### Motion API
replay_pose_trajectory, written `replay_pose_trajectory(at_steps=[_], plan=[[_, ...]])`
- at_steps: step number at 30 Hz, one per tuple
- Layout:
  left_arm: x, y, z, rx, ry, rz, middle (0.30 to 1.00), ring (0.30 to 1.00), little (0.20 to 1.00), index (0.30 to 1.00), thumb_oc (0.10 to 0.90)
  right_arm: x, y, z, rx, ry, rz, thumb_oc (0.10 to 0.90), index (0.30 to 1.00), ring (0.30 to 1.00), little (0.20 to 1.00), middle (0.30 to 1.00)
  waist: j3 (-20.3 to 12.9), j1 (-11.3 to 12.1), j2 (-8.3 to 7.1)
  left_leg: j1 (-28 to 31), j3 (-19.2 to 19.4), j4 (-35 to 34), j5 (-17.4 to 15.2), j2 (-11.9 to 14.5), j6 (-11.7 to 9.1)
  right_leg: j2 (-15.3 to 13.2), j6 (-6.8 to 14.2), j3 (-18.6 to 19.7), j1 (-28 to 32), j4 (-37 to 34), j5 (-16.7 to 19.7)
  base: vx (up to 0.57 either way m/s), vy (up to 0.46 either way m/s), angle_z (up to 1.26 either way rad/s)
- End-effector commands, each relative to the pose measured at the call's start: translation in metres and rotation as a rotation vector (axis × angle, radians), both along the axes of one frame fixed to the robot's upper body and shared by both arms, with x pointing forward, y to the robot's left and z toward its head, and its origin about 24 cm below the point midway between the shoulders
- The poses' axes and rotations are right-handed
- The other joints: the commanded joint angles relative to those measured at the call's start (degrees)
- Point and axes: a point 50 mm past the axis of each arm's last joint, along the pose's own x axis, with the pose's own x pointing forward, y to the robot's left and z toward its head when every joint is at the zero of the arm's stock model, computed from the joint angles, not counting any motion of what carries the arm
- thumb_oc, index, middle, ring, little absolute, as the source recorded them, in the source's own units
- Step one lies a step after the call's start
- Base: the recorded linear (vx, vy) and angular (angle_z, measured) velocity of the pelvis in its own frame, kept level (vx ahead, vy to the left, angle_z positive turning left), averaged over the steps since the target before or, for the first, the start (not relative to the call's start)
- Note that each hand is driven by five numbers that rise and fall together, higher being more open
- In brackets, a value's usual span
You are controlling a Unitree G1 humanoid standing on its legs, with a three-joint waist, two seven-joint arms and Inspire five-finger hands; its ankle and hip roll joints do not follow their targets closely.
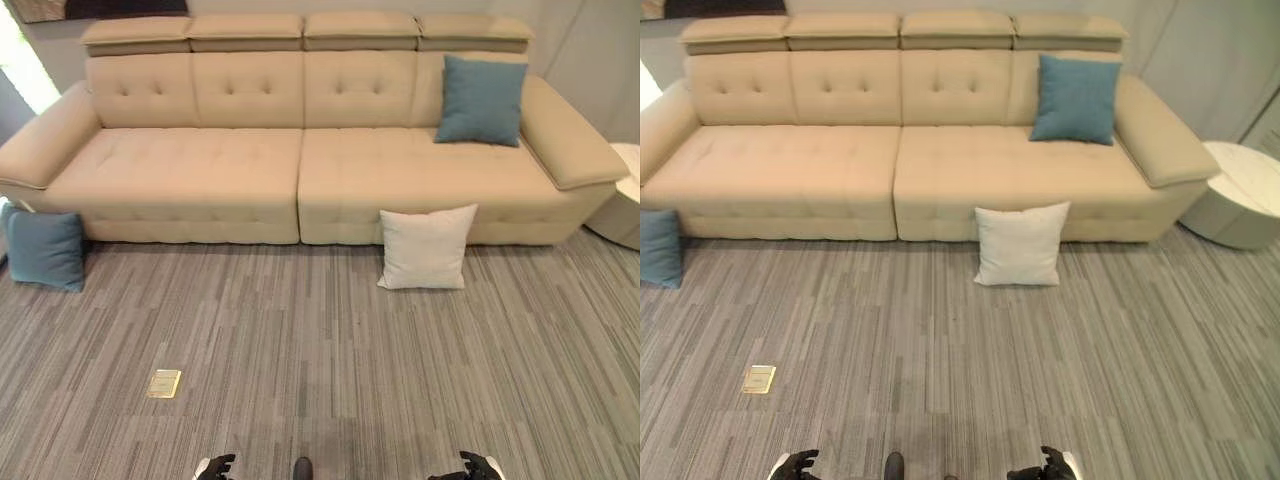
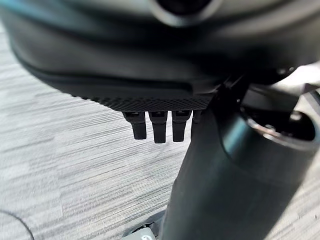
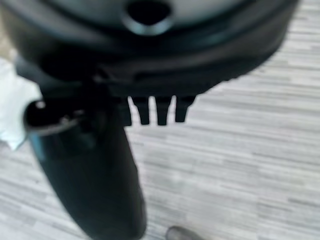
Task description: Pick up all the scattered cushions and arrange them neatly on the sofa.
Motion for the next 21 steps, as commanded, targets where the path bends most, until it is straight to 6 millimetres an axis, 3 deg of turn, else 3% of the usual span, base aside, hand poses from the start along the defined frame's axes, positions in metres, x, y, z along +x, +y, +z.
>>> replay_pose_trajectory(at_steps=[1, 3, 4, 5, 6, 10, 13, 15, 17, 19, 21], plan=[[0.035, -0.006, 0.009, 0.004, -0.102, -0.013, 0.900, 0.900, 0.900, 0.900, 0.800, 0.013, -0.007, 0.006, -0.072, -0.024, 0.057, 0.800, 0.900, 0.900, 0.900, 0.900, 2.07, 0.39, -1.00, 1.05, -5.91, 0.02, -6.27, -1.22, -0.74, -6.45, 5.99, -5.66, -4.84, 1.92, 5.36, -0.05, -0.030, -0.93], [0.040, -0.004, 0.012, 0.005, -0.121, -0.011, 0.900, 0.900, 0.900, 0.900, 0.800, 0.015, -0.004, 0.006, -0.069, -0.033, 0.072, 0.800, 0.900, 0.900, 0.900, 0.900, 2.45, 0.90, -1.18, 0.64, -4.07, 0.02, -6.38, -0.32, -1.21, -7.67, 6.06, -12.31, -6.01, 3.22, 4.87, -0.03, -0.116, -0.80], [0.040, -0.003, 0.012, 0.007, -0.120, -0.012, 0.900, 0.900, 0.900, 0.900, 0.800, 0.015, -0.004, 0.006, -0.069, -0.030, 0.070, 0.800, 0.900, 0.900, 0.900, 0.900, 2.31, 0.65, -1.24, 0.61, -3.77, 0.02, -6.37, -0.11, -1.29, -7.72, 6.00, -12.84, -6.10, 3.26, 4.75, 0.01, -0.112, -0.54], [0.040, -0.003, 0.012, 0.007, -0.120, -0.012, 0.900, 0.900, 0.900, 0.900, 0.800, 0.015, -0.004, 0.006, -0.069, -0.030, 0.070, 0.800, 0.900, 0.900, 0.900, 0.900, 2.28, 0.62, -1.25, 0.58, -3.80, 0.02, -6.36, -0.11, -1.30, -7.72, 6.00, -12.86, -6.12, 3.27, 4.75, 0.08, -0.111, -0.42], [0.039, -0.003, 0.011, 0.012, -0.112, -0.020, 0.900, 0.900, 0.900, 0.900, 0.800, 0.013, -0.004, 0.006, -0.058, -0.030, 0.058, 0.800, 0.900, 0.900, 0.900, 0.900, 2.12, 0.29, -1.36, 0.62, -3.84, 0.02, -6.23, -0.14, -1.35, -6.40, 5.28, -10.38, -5.67, 2.34, 4.19, 0.11, -0.119, -0.20], [0.034, -0.006, 0.009, 0.012, -0.081, -0.046, 0.900, 0.900, 0.900, 0.900, 0.800, 0.012, -0.005, 0.006, -0.050, -0.045, 0.036, 0.800, 0.900, 0.900, 0.900, 0.900, 1.67, -0.32, -1.51, 1.40, -4.34, 0.04, -6.34, 0.85, -2.75, -5.00, 3.63, -9.87, -3.77, -0.96, 4.37, 0.13, -0.151, -0.05], [0.037, -0.009, 0.009, 0.005, -0.085, -0.063, 0.900, 0.900, 0.900, 0.900, 0.800, 0.018, -0.008, 0.009, -0.053, -0.075, 0.035, 0.800, 0.900, 0.900, 0.900, 0.900, 3.64, -0.02, -2.51, -2.48, -3.84, 10.02, -7.84, 1.88, -4.19, -4.79, 2.47, -10.24, -1.27, -3.03, 4.04, 0.07, -0.192, 0.14], [0.040, -0.011, 0.010, 0.001, -0.097, -0.059, 0.900, 0.900, 0.900, 0.900, 0.800, 0.021, -0.011, 0.011, -0.067, -0.086, 0.033, 0.800, 0.900, 0.900, 0.900, 0.900, 4.72, 0.82, -3.18, -6.46, -5.12, 18.19, -7.09, 1.79, -4.77, -4.54, 1.66, -10.29, 0.03, -4.49, 4.10, 0.04, -0.167, 0.30], [0.041, -0.012, 0.010, 0.001, -0.104, -0.063, 0.900, 0.900, 0.900, 0.900, 0.800, 0.023, -0.011, 0.012, -0.072, -0.090, 0.032, 0.800, 0.900, 0.900, 0.900, 0.900, 5.35, 2.12, -3.25, -9.63, -8.99, 23.37, -7.31, -0.92, -4.05, -3.93, 1.13, -9.15, 0.84, -5.19, 4.03, 0.11, -0.111, 0.02], [0.040, -0.012, 0.009, 0.000, -0.099, -0.062, 0.900, 0.900, 0.900, 0.900, 0.800, 0.024, -0.013, 0.013, -0.076, -0.097, 0.033, 0.800, 0.900, 0.900, 0.900, 0.900, 4.57, 2.68, -3.80, -10.91, -11.85, 21.46, -8.84, -3.69, -3.29, -3.94, 1.59, -8.23, 1.35, -6.12, 3.99, 0.19, -0.065, -0.21], [0.035, -0.013, 0.007, -0.001, -0.077, -0.074, 0.900, 0.900, 0.900, 0.900, 0.800, 0.024, -0.013, 0.014, -0.082, -0.097, 0.041, 0.800, 0.900, 0.900, 0.900, 0.900, 3.79, 3.02, -3.78, -12.02, -10.92, 16.48, -8.10, -4.96, -2.71, -3.23, 1.92, -7.89, 2.84, -7.12, 3.24, 0.32, -0.002, -0.09]])
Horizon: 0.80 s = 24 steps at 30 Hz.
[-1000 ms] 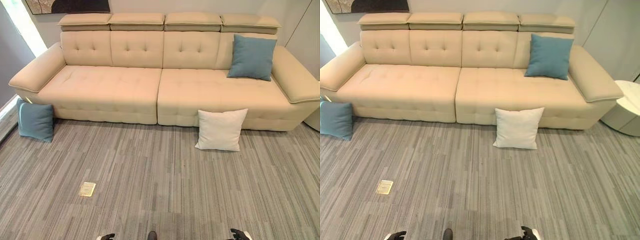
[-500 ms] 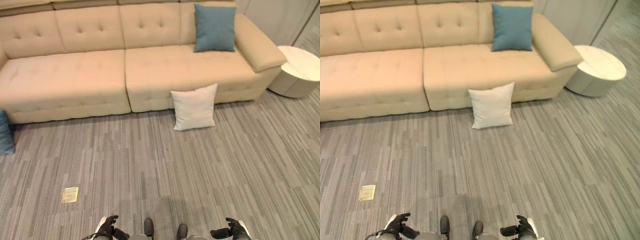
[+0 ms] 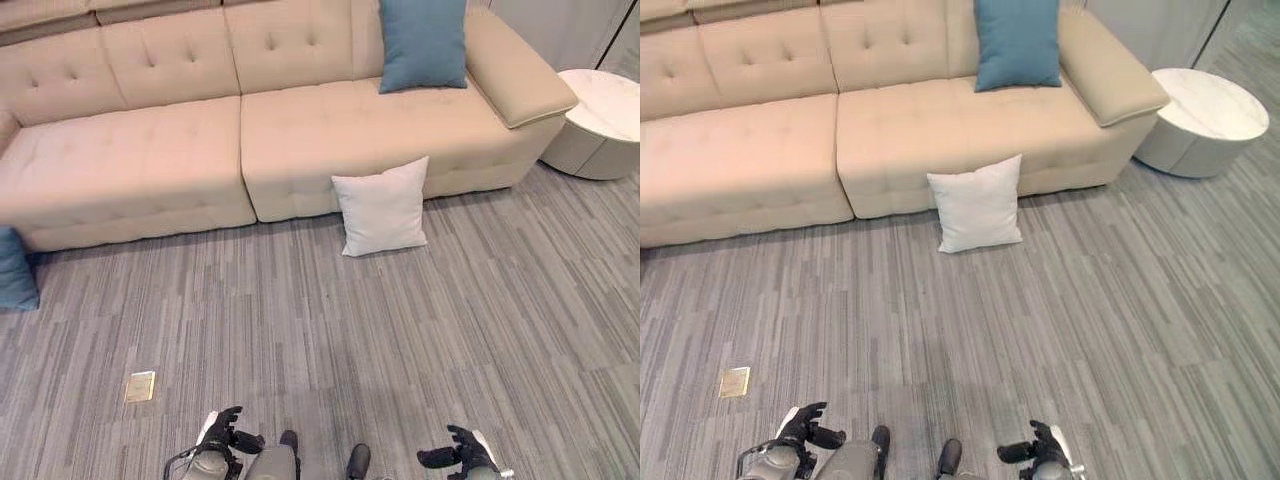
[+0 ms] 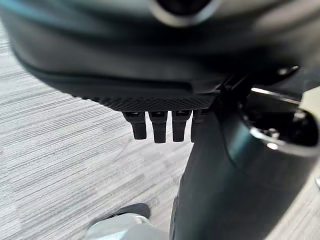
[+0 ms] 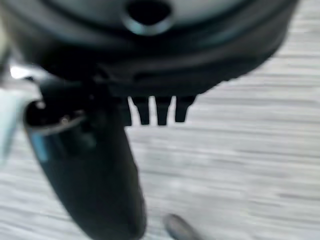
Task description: Pick up all the scattered cushions and arrange them neatly on the sofa.
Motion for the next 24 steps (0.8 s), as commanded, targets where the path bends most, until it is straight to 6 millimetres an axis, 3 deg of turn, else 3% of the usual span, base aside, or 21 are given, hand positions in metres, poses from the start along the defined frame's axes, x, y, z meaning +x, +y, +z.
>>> replay_pose_trajectory(at_steps=[1, 3, 9, 10, 12, 13, 15, 16, 18, 19, 20, 21, 22, 24], plan=[[-0.008, -0.005, -0.004, 0.017, 0.040, -0.064, 0.900, 0.900, 0.900, 0.900, 0.800, -0.007, -0.022, 0.006, -0.076, -0.011, -0.012, 0.800, 0.900, 0.900, 0.900, 0.900, -0.22, 1.12, -0.29, -1.00, 2.11, -4.07, -5.28, -4.03, 2.68, 0.16, 7.40, 6.13, 0.62, 0.85, 0.53, 0.31, 0.043, 0.02], [-0.007, -0.004, -0.004, 0.014, 0.036, -0.066, 0.900, 0.900, 0.900, 0.900, 0.800, -0.004, -0.021, 0.006, -0.080, -0.015, -0.005, 0.800, 0.900, 0.900, 0.900, 0.900, -0.47, 2.72, 0.39, -3.84, 0.48, -7.52, -1.45, -6.02, 2.73, 1.98, 7.24, 8.11, 1.74, 0.68, -0.41, 0.18, 0.041, -0.08], [-0.021, 0.005, -0.007, 0.024, 0.078, -0.026, 0.900, 0.900, 0.900, 0.900, 0.800, -0.009, -0.016, 0.003, -0.063, 0.005, 0.002, 0.800, 0.900, 0.900, 0.900, 0.900, -2.31, 3.89, 0.09, -0.10, -2.50, -9.67, -2.08, -6.34, 4.57, 1.71, 7.92, 11.18, 3.21, 4.25, -3.19, 0.23, 0.107, -0.65], [-0.025, 0.009, -0.007, 0.028, 0.089, -0.009, 0.900, 0.900, 0.900, 0.900, 0.800, -0.011, -0.015, 0.002, -0.058, 0.013, 0.010, 0.800, 0.900, 0.900, 0.900, 0.900, -2.71, 4.34, 0.23, 1.84, -2.18, -9.68, -3.20, -6.06, 5.61, 0.39, 9.11, 11.49, 2.42, 9.55, -3.52, 0.24, 0.173, -0.41], [-0.025, 0.011, -0.007, 0.033, 0.089, -0.007, 0.900, 0.900, 0.900, 0.900, 0.800, -0.009, -0.014, 0.002, -0.055, 0.012, 0.018, 0.800, 0.900, 0.900, 0.900, 0.900, -2.58, 4.32, 0.44, 2.97, -1.92, -9.83, -3.73, -5.87, 6.19, -0.17, 10.01, 11.62, 0.80, 13.71, -2.87, 0.19, 0.163, -0.42], [-0.023, 0.013, -0.005, 0.039, 0.081, -0.002, 0.900, 0.900, 0.900, 0.900, 0.800, -0.004, -0.013, 0.004, -0.050, 0.000, 0.023, 0.800, 0.900, 0.900, 0.900, 0.900, -1.61, 3.58, 1.11, 4.63, -1.44, -9.56, -4.38, -5.37, 7.38, -1.38, 12.04, 11.63, -3.76, 23.57, 1.30, 0.20, 0.195, -0.50], [-0.021, 0.013, -0.005, 0.038, 0.073, -0.002, 0.900, 0.900, 0.900, 0.900, 0.800, -0.002, -0.013, 0.004, -0.051, -0.006, 0.026, 0.800, 0.900, 0.900, 0.900, 0.900, -1.18, 3.06, 1.54, 5.21, -1.18, -9.38, -4.70, -5.09, 7.86, -1.78, 12.75, 11.34, -6.01, 27.62, 3.14, 0.13, 0.125, -0.27], [-0.019, 0.014, -0.004, 0.044, 0.065, -0.003, 0.900, 0.900, 0.900, 0.900, 0.800, 0.001, -0.010, 0.005, -0.046, -0.017, 0.035, 0.800, 0.900, 0.900, 0.900, 0.900, -0.68, 2.35, 2.68, 7.35, -1.35, -10.00, -5.54, -3.94, 8.37, -3.10, 12.41, 9.13, -9.79, 32.00, 4.18, 0.17, 0.079, -0.11], [-0.018, 0.014, -0.003, 0.046, 0.062, -0.005, 0.900, 0.900, 0.900, 0.900, 0.800, 0.001, -0.010, 0.005, -0.046, -0.018, 0.038, 0.800, 0.900, 0.900, 0.900, 0.900, -0.60, 2.14, 2.79, 8.84, -1.48, -10.66, -6.18, -3.63, 8.43, -4.15, 11.78, 7.26, -10.58, 30.91, 3.61, 0.21, 0.028, -0.14], [-0.015, 0.015, -0.002, 0.044, 0.053, -0.008, 0.900, 0.900, 0.900, 0.900, 0.800, 0.002, -0.008, 0.005, -0.047, -0.017, 0.049, 0.800, 0.900, 0.900, 0.900, 0.900, -0.65, 1.82, 2.81, 10.71, -1.37, -11.77, -7.22, -2.95, 8.24, -5.16, 10.89, 4.63, -11.83, 26.06, 2.26, 0.17, -0.031, -0.15], [-0.015, 0.015, -0.002, 0.044, 0.053, -0.008, 0.900, 0.900, 0.900, 0.900, 0.800, 0.002, -0.008, 0.005, -0.047, -0.017, 0.049, 0.800, 0.900, 0.900, 0.900, 0.900, -0.55, 1.77, 2.87, 10.93, -1.43, -11.86, -7.28, -2.87, 8.20, -5.09, 10.85, 4.54, -11.61, 25.99, 2.20, 0.27, -0.051, -0.09], [-0.015, 0.014, -0.002, 0.044, 0.052, -0.012, 0.900, 0.900, 0.900, 0.900, 0.800, 0.001, -0.008, 0.004, -0.049, -0.009, 0.056, 0.800, 0.900, 0.900, 0.900, 0.900, -0.51, 1.54, 2.69, 12.09, -1.47, -12.42, -7.83, -2.77, 8.06, -5.10, 10.60, 3.84, -12.07, 22.49, 2.37, 0.34, -0.092, -0.10], [-0.014, 0.012, -0.002, 0.041, 0.049, -0.023, 0.900, 0.900, 0.900, 0.900, 0.800, -0.001, -0.007, 0.003, -0.047, 0.006, 0.070, 0.800, 0.900, 0.900, 0.900, 0.900, -0.37, 0.45, 1.82, 14.61, -2.48, -13.73, -8.73, -3.20, 7.62, -4.28, 10.84, 4.21, -14.08, 13.96, 4.46, 0.34, -0.091, -0.15], [-0.013, 0.012, -0.002, 0.047, 0.045, -0.027, 0.900, 0.900, 0.900, 0.900, 0.800, -0.002, -0.006, 0.002, -0.048, 0.012, 0.075, 0.800, 0.900, 0.900, 0.900, 0.900, -0.16, -0.57, 1.57, 16.23, -3.60, -14.59, -9.28, -3.33, 7.43, -3.11, 11.29, 5.87, -15.96, 10.56, 6.24, 0.34, -0.091, -0.12]])
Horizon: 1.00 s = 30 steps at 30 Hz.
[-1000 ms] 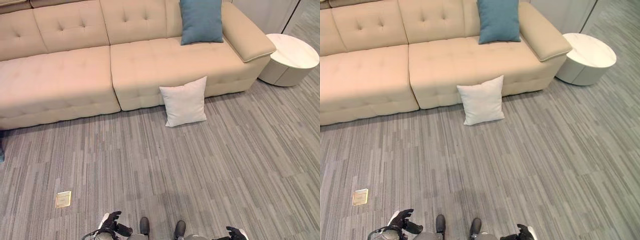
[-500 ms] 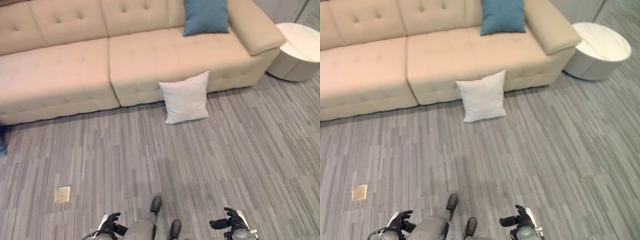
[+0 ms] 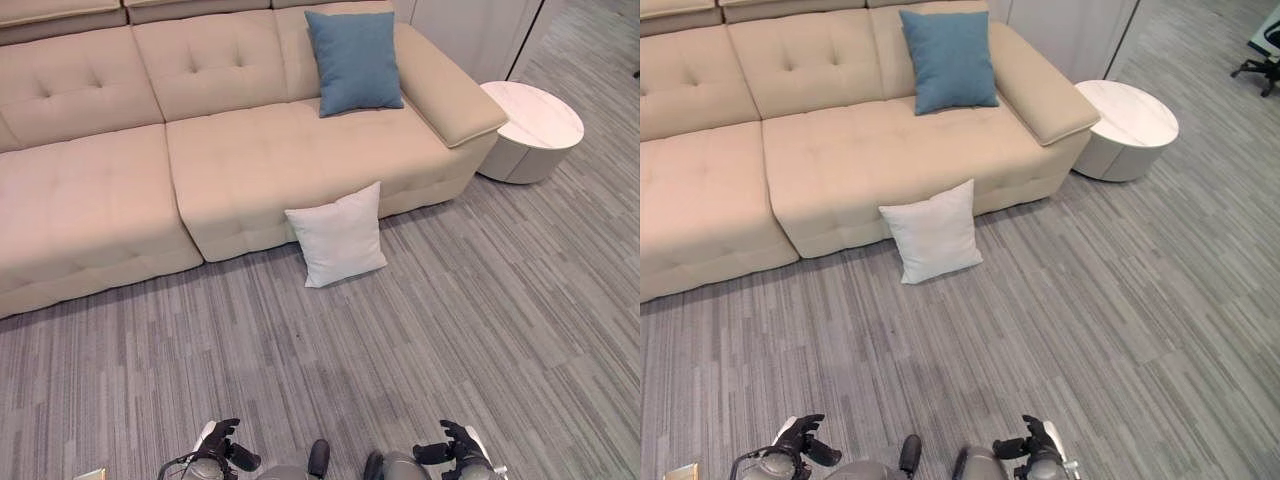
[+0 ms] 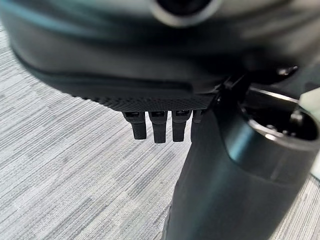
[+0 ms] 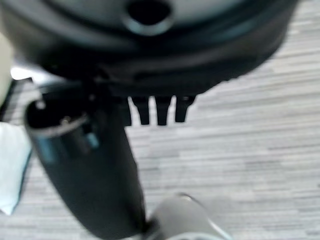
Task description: Pick up all the scattered cushions and arrange them neatly on the sofa.
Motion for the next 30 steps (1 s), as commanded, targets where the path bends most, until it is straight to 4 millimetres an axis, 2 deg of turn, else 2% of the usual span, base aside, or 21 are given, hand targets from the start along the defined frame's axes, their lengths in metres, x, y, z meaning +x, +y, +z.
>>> replay_pose_trajectory(at_steps=[1, 4, 6, 7, 8, 9, 10, 11, 13, 15, 16, 17, 19, 20, 21, 24, 26, 27, 30], plan=[[0.003, 0.002, 0.003, 0.015, -0.040, -0.003, 0.900, 0.900, 0.900, 0.900, 0.800, -0.002, -0.019, 0.004, -0.064, 0.016, 0.017, 0.800, 0.900, 0.900, 0.900, 0.900, 0.67, -1.31, -0.46, 2.08, -5.18, 2.65, -6.89, 2.89, -3.31, 3.80, 2.26, 2.65, 1.77, -12.64, 12.82, 0.31, -0.082, 0.05], [0.001, 0.001, 0.001, 0.015, -0.029, -0.003, 0.900, 0.900, 0.900, 0.900, 0.800, -0.008, -0.020, 0.002, -0.062, 0.033, 0.008, 0.800, 0.900, 0.900, 0.900, 0.900, 0.01, -1.65, -0.97, 3.69, -5.46, 2.26, -8.20, 3.27, -3.98, 3.56, 1.68, 2.68, 3.54, -14.16, 13.53, 0.28, -0.126, 0.37], [-0.007, -0.002, -0.002, 0.003, -0.003, 0.001, 0.900, 0.900, 0.900, 0.900, 0.800, -0.015, -0.023, 0.001, -0.057, 0.044, -0.022, 0.800, 0.900, 0.900, 0.900, 0.900, -1.73, -2.06, -0.47, 5.19, -6.58, 3.44, -8.53, 5.64, -5.47, 4.22, 0.14, 2.44, 4.90, -12.47, 12.48, 0.42, -0.233, 0.55], [-0.009, -0.003, -0.003, -0.001, 0.004, 0.001, 0.900, 0.900, 0.900, 0.900, 0.800, -0.015, -0.023, 0.001, -0.051, 0.040, -0.031, 0.800, 0.900, 0.900, 0.900, 0.900, -1.93, -2.14, -0.23, 4.62, -6.60, 5.28, -7.70, 6.42, -6.34, 4.48, -0.29, 2.10, 5.63, -12.23, 11.88, 0.29, -0.182, 0.65], [-0.009, -0.003, -0.003, -0.001, 0.004, 0.001, 0.900, 0.900, 0.900, 0.900, 0.800, -0.015, -0.023, 0.001, -0.051, 0.040, -0.031, 0.800, 0.900, 0.900, 0.900, 0.900, -1.95, -2.22, -0.19, 4.56, -6.68, 5.40, -7.78, 6.45, -6.36, 4.49, -0.31, 2.01, 5.65, -12.22, 11.85, 0.17, -0.137, 0.52], [-0.009, -0.003, -0.003, -0.001, 0.008, -0.004, 0.900, 0.900, 0.900, 0.900, 0.800, -0.014, -0.023, 0.001, -0.049, 0.034, -0.038, 0.800, 0.900, 0.900, 0.900, 0.900, -2.06, -2.23, -0.07, 3.87, -6.85, 7.68, -6.47, 6.90, -7.13, 5.06, -0.90, 2.45, 6.53, -12.15, 11.17, 0.20, -0.183, 0.41], [-0.004, -0.005, -0.002, -0.009, -0.006, -0.017, 0.900, 0.900, 0.900, 0.900, 0.800, -0.009, -0.023, 0.003, -0.043, 0.013, -0.048, 0.800, 0.900, 0.900, 0.900, 0.900, -1.46, -1.82, -0.14, 0.65, -6.38, 15.71, -2.54, 6.72, -8.75, 5.78, -1.94, 3.13, 9.13, -13.09, 10.18, 0.20, -0.181, 0.15], [-0.004, -0.005, -0.002, -0.009, -0.007, -0.017, 0.900, 0.900, 0.900, 0.900, 0.800, -0.009, -0.023, 0.003, -0.043, 0.012, -0.049, 0.800, 0.900, 0.900, 0.900, 0.900, -1.42, -1.85, -0.13, 0.49, -6.40, 16.04, -2.69, 6.68, -8.75, 5.78, -1.94, 3.10, 9.15, -13.14, 10.22, 0.17, -0.177, -0.02], [0.007, -0.007, 0.002, -0.019, -0.044, -0.021, 0.900, 0.900, 0.900, 0.900, 0.800, -0.002, -0.025, 0.007, -0.047, -0.018, -0.054, 0.800, 0.900, 0.900, 0.900, 0.900, 0.19, -1.04, -1.27, -5.64, -5.28, 26.87, 0.78, 5.88, -8.74, 5.68, -3.28, 4.29, 11.36, -13.66, 9.59, 0.10, -0.148, -0.14], [0.014, -0.008, 0.005, -0.025, -0.070, -0.030, 0.900, 0.900, 0.900, 0.900, 0.800, 0.000, -0.029, 0.008, -0.055, -0.026, -0.069, 0.800, 0.900, 0.900, 0.900, 0.900, 1.13, -0.25, -2.01, -10.18, -3.32, 33.67, 0.30, 5.63, -8.24, 5.32, -4.08, 4.65, 13.02, -14.38, 8.91, 0.14, -0.144, 0.04], [0.021, -0.013, 0.007, -0.034, -0.092, -0.048, 0.900, 0.900, 0.900, 0.900, 0.800, 0.000, -0.031, 0.009, -0.063, -0.022, -0.072, 0.800, 0.900, 0.900, 0.900, 0.900, 1.21, 0.23, -2.28, -12.96, -2.23, 31.89, -2.42, 4.32, -7.61, 5.12, -4.03, 4.72, 14.51, -15.05, 8.02, 0.16, -0.103, 0.00], [0.021, -0.014, 0.007, -0.034, -0.092, -0.048, 0.900, 0.900, 0.900, 0.900, 0.800, 0.000, -0.031, 0.009, -0.063, -0.022, -0.073, 0.800, 0.900, 0.900, 0.900, 0.900, 1.32, 0.29, -2.18, -12.84, -2.20, 32.06, -2.63, 4.39, -7.59, 5.20, -4.02, 4.75, 14.69, -15.08, 7.97, 0.21, -0.070, -0.03], [0.023, -0.018, 0.007, -0.042, -0.097, -0.062, 0.900, 0.900, 0.900, 0.900, 0.800, -0.001, -0.032, 0.009, -0.070, -0.023, -0.070, 0.800, 0.900, 0.900, 0.900, 0.900, 0.48, 0.57, -2.21, -13.66, -1.56, 25.88, -5.93, 2.48, -6.75, 5.23, -3.24, 4.49, 15.93, -15.80, 6.97, 0.22, -0.021, 0.01], [0.022, -0.019, 0.006, -0.047, -0.094, -0.064, 0.900, 0.900, 0.900, 0.900, 0.800, -0.001, -0.033, 0.009, -0.073, -0.021, -0.067, 0.800, 0.900, 0.900, 0.900, 0.900, 0.37, 0.80, -1.94, -13.00, -1.47, 22.10, -6.16, 1.75, -6.52, 5.54, -3.03, 4.65, 16.75, -15.86, 6.35, 0.32, 0.017, -0.07], [0.019, -0.018, 0.005, -0.047, -0.078, -0.065, 0.900, 0.900, 0.900, 0.900, 0.800, -0.004, -0.035, 0.009, -0.095, -0.005, -0.054, 0.800, 0.900, 0.900, 0.900, 0.900, -0.50, 1.64, -0.55, -13.29, -1.86, 13.53, -2.87, 0.23, -6.52, 7.28, -2.99, 4.82, 17.97, -15.52, 4.94, 0.23, 0.026, -0.04], [0.013, -0.017, 0.003, -0.048, -0.065, -0.052, 0.900, 0.900, 0.900, 0.900, 0.800, -0.006, -0.035, 0.008, -0.086, 0.007, -0.051, 0.800, 0.900, 0.900, 0.900, 0.900, -1.13, 2.11, -0.52, -12.35, -2.27, 12.10, -1.83, 0.33, -6.55, 7.40, -2.68, 5.60, 18.89, -14.81, 4.10, 0.20, 0.056, -0.10], [-0.003, -0.013, -0.003, -0.055, -0.015, -0.008, 0.900, 0.900, 0.900, 0.900, 0.800, -0.012, -0.032, 0.005, -0.082, 0.032, -0.030, 0.800, 0.900, 0.900, 0.900, 0.900, -2.59, 3.20, 0.14, -9.62, -3.58, 10.53, -2.70, -0.08, -5.30, 6.89, -2.02, 5.28, 19.67, -11.31, 2.30, 0.20, 0.074, -0.43], [-0.004, -0.013, -0.003, -0.055, -0.014, -0.008, 0.900, 0.900, 0.900, 0.900, 0.800, -0.012, -0.032, 0.005, -0.082, 0.032, -0.030, 0.800, 0.900, 0.900, 0.900, 0.900, -2.56, 3.24, 0.12, -9.53, -3.54, 10.47, -2.69, -0.09, -5.29, 6.87, -2.01, 5.32, 19.69, -11.23, 2.24, 0.12, 0.065, -0.27], [-0.015, -0.006, -0.005, -0.057, 0.016, 0.046, 0.900, 0.900, 0.900, 0.900, 0.800, -0.012, -0.030, 0.004, -0.081, 0.042, -0.003, 0.800, 0.900, 0.900, 0.900, 0.900, -2.39, 4.23, 1.11, -7.73, -3.46, 10.85, -4.04, 0.23, -3.31, 4.75, 0.09, 3.84, 14.76, 1.96, 3.17, 0.07, 0.097, -0.29]])
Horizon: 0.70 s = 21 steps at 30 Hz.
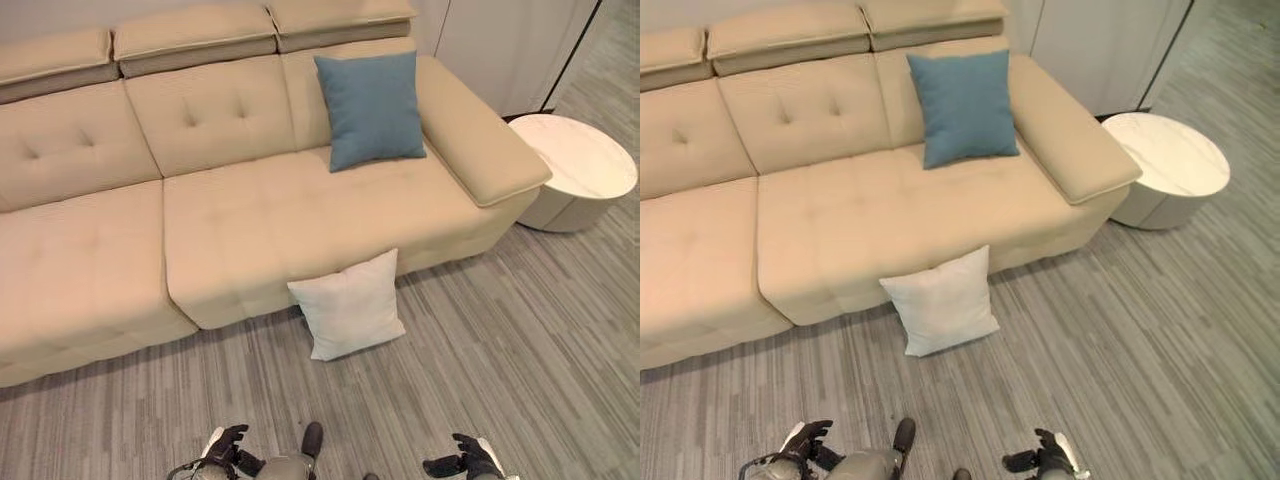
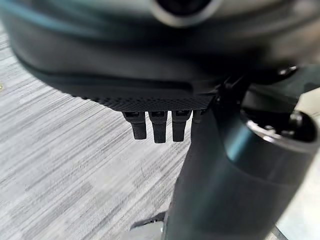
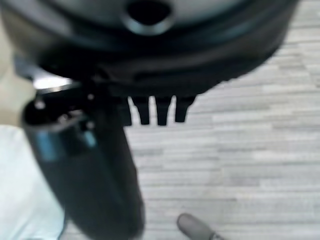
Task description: Pick up all the scattered cushions and arrange them neatly on the sofa.
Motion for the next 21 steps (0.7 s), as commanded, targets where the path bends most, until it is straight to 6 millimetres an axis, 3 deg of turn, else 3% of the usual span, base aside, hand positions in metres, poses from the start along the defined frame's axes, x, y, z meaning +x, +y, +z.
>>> replay_pose_trajectory(at_steps=[1, 2, 4, 6, 7, 8, 9, 12, 14, 15, 16, 18, 20, 21], plan=[[-0.005, 0.004, -0.001, -0.018, 0.000, 0.067, 0.900, 0.900, 0.900, 0.900, 0.800, 0.011, -0.018, 0.010, -0.059, -0.045, 0.042, 0.800, 0.900, 0.900, 0.900, 0.900, -0.37, 2.52, 1.82, 0.51, -3.16, 6.69, -9.21, -0.45, 1.74, 2.28, 1.54, -1.41, -10.51, 17.55, 6.18, 0.07, 0.059, -0.30], [-0.007, 0.009, -0.001, -0.005, 0.005, 0.081, 0.900, 0.900, 0.900, 0.900, 0.800, 0.014, -0.016, 0.011, -0.051, -0.055, 0.042, 0.800, 0.900, 0.900, 0.900, 0.900, 0.23, 2.12, 2.41, 1.62, -3.59, 6.99, -10.14, -0.19, 2.68, 0.45, 2.55, -1.88, -14.02, 22.95, 8.58, 0.04, 0.030, -0.21], [-0.009, 0.010, -0.001, -0.002, 0.007, 0.088, 0.900, 0.900, 0.900, 0.900, 0.800, 0.015, -0.016, 0.011, -0.049, -0.058, 0.044, 0.800, 0.900, 0.900, 0.900, 0.900, 0.20, 2.04, 2.53, 2.57, -3.95, 6.51, -10.67, 0.03, 2.81, -0.63, 2.14, -2.24, -14.70, 22.76, 8.42, 0.09, -0.034, 0.12], [-0.011, 0.012, -0.001, -0.001, 0.008, 0.098, 0.900, 0.900, 0.900, 0.900, 0.800, 0.017, -0.016, 0.012, -0.051, -0.066, 0.044, 0.800, 0.900, 0.900, 0.900, 0.900, -0.09, 2.21, 2.92, 3.51, -4.26, 5.39, -11.22, 1.02, 2.46, -2.89, 1.29, -3.27, -14.89, 18.24, 7.41, 0.17, -0.175, 0.10], [-0.009, 0.012, -0.001, 0.002, 0.003, 0.095, 0.900, 0.900, 0.900, 0.900, 0.800, 0.020, -0.017, 0.013, -0.056, -0.070, 0.048, 0.800, 0.900, 0.900, 0.900, 0.900, -0.45, 2.06, 3.17, 4.49, -4.93, 4.08, -11.60, 2.16, 1.73, -4.88, 1.26, -2.40, -15.97, 12.65, 8.21, 0.16, -0.207, -0.06], [-0.010, 0.011, -0.001, 0.002, 0.003, 0.095, 0.900, 0.900, 0.900, 0.900, 0.800, 0.020, -0.018, 0.013, -0.056, -0.070, 0.048, 0.800, 0.900, 0.900, 0.900, 0.900, -0.41, 2.08, 3.25, 4.64, -4.93, 4.00, -11.64, 2.26, 1.71, -4.77, 1.23, -2.42, -15.82, 12.54, 8.23, 0.25, -0.324, -0.06], [-0.008, 0.012, 0.000, 0.009, -0.005, 0.096, 0.900, 0.900, 0.900, 0.900, 0.800, 0.023, -0.017, 0.014, -0.056, -0.072, 0.051, 0.800, 0.900, 0.900, 0.900, 0.900, -0.58, 1.48, 2.92, 5.82, -6.15, 3.22, -12.30, 2.78, 0.88, -6.37, 2.29, 0.76, -17.23, 6.27, 10.89, 0.15, -0.183, -0.04], [-0.006, 0.012, 0.001, 0.020, -0.019, 0.095, 0.900, 0.900, 0.900, 0.900, 0.800, 0.023, -0.018, 0.014, -0.057, -0.067, 0.057, 0.800, 0.900, 0.900, 0.900, 0.900, -0.39, 1.03, 2.65, 7.95, -7.32, 2.14, -13.28, 4.11, -0.23, -7.26, 3.39, 3.31, -17.48, 2.79, 13.37, 0.20, -0.282, 0.02], [-0.005, 0.013, 0.001, 0.019, -0.024, 0.105, 0.900, 0.900, 0.900, 0.900, 0.800, 0.021, -0.016, 0.013, -0.056, -0.062, 0.064, 0.800, 0.900, 0.900, 0.900, 0.900, -0.48, 1.35, 1.78, 9.17, -7.63, 1.76, -14.06, 5.58, -1.34, -8.03, 4.18, 2.34, -17.00, 1.96, 14.31, 0.21, -0.368, 0.14], [-0.006, 0.014, 0.001, 0.021, -0.022, 0.108, 0.900, 0.900, 0.900, 0.900, 0.800, 0.020, -0.016, 0.012, -0.054, -0.055, 0.064, 0.800, 0.900, 0.900, 0.900, 0.900, -0.82, 1.75, 0.99, 9.66, -7.71, 1.53, -14.41, 6.46, -2.02, -8.20, 4.33, 1.19, -15.63, 0.54, 14.21, 0.26, -0.567, 0.03], [-0.005, 0.013, 0.001, 0.024, -0.022, 0.103, 0.900, 0.900, 0.900, 0.900, 0.800, 0.021, -0.013, 0.012, -0.047, -0.060, 0.072, 0.800, 0.900, 0.900, 0.900, 0.900, -1.34, 1.88, 0.62, 9.54, -8.63, 1.83, -13.63, 9.23, -3.44, -6.38, 3.62, 0.81, -14.53, 0.64, 13.15, 0.21, -0.535, 0.02], [0.004, 0.008, 0.003, 0.016, -0.049, 0.084, 0.900, 0.900, 0.900, 0.900, 0.800, 0.029, -0.012, 0.015, -0.042, -0.092, 0.061, 0.800, 0.900, 0.900, 0.900, 0.900, -1.34, 1.45, 0.27, 7.00, -9.43, 4.52, -10.29, 11.33, -4.85, -4.13, 2.49, 0.20, -13.67, -0.14, 11.84, 0.11, -0.460, 0.41], [0.008, 0.005, 0.004, 0.009, -0.058, 0.074, 0.900, 0.900, 0.900, 0.900, 0.800, 0.030, -0.013, 0.016, -0.043, -0.102, 0.052, 0.800, 0.900, 0.900, 0.900, 0.900, -1.13, 1.03, 0.25, 5.47, -9.49, 6.20, -9.63, 11.53, -5.09, -3.64, 2.05, -0.20, -13.06, -0.84, 11.31, 0.01, -0.255, 0.48], [0.016, 0.000, 0.006, -0.008, -0.084, 0.065, 0.900, 0.900, 0.900, 0.900, 0.800, 0.031, -0.017, 0.018, -0.049, -0.119, 0.034, 0.800, 0.900, 0.900, 0.900, 0.900, -0.19, 0.30, -0.25, 2.06, -7.19, 10.51, -7.80, 12.14, -5.27, -2.61, 0.55, -1.45, -11.14, -1.93, 9.82, -0.02, -0.195, 0.13]])
